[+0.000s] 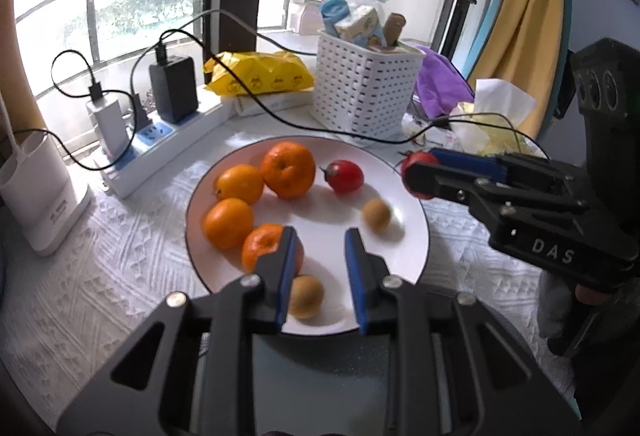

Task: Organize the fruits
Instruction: 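Release the kiwi on the plate with the left tool while the right tool releases the tomato, then grasp a dark plum with the right tool while the left tool moves back over the mat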

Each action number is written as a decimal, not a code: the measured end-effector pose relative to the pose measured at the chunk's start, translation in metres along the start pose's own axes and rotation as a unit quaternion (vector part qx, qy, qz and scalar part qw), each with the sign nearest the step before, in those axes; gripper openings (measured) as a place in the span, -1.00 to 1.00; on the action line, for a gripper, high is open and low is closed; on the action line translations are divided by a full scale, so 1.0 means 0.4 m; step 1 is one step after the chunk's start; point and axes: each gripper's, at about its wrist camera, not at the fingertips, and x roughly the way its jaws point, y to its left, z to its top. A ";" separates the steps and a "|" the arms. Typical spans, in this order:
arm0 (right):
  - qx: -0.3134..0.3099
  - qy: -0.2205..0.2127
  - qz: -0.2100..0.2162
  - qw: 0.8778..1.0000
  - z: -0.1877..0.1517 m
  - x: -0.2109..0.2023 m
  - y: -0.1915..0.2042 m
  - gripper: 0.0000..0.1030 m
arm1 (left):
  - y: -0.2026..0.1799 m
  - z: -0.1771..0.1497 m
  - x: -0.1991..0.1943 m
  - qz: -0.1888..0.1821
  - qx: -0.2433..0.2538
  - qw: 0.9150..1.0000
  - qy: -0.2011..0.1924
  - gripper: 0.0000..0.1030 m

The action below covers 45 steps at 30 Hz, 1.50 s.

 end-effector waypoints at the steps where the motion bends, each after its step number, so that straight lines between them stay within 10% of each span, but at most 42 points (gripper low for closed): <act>1: -0.002 0.002 -0.003 1.000 0.002 0.000 0.006 -0.40 | 0.001 0.000 -0.007 0.001 -0.001 1.000 -0.003 -0.47; 45: -0.069 0.022 0.024 0.997 -0.075 -0.118 0.320 -0.40 | 0.197 -0.297 -0.364 0.096 -0.114 0.988 -0.049 -0.05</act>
